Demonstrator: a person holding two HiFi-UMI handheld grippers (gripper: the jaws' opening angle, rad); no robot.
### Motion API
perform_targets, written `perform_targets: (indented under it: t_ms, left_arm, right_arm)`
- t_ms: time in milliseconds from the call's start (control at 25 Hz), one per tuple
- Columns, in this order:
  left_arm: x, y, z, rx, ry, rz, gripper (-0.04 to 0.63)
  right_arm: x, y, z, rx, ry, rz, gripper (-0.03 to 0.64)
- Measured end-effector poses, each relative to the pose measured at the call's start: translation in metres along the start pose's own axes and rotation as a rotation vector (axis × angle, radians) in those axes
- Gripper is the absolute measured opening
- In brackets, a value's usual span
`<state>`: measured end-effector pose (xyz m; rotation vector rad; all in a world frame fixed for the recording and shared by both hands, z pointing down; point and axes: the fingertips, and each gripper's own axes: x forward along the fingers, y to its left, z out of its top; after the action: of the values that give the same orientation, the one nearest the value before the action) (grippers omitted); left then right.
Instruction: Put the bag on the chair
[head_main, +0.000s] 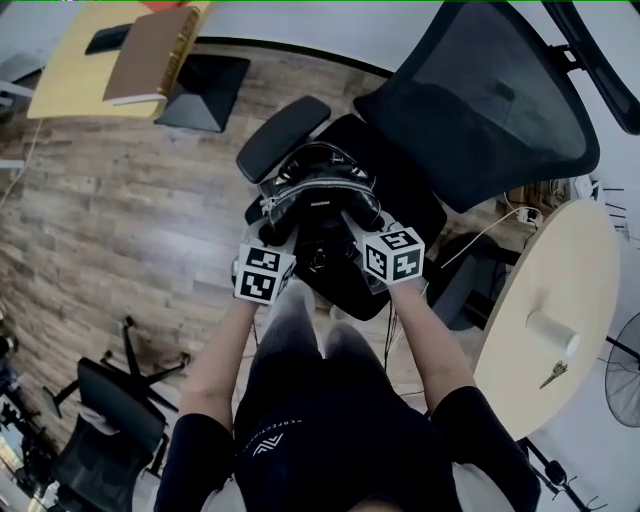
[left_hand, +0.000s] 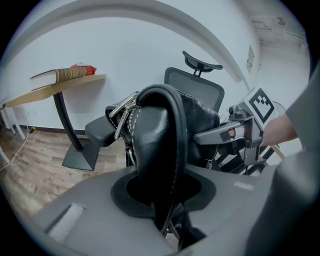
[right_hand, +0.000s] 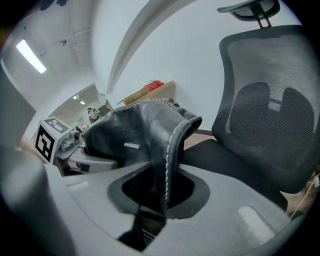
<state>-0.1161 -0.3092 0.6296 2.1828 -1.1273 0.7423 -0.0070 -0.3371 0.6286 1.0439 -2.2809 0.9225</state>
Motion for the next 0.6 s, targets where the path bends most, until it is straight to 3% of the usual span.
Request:
perform_targets:
  t_ms: [600]
  left_arm:
    - [0.009,0.013,-0.005,-0.046,0.081,0.005,0.165]
  right_arm:
    - [0.006,-0.011,-0.004,0.030,0.059,-0.067,0.144]
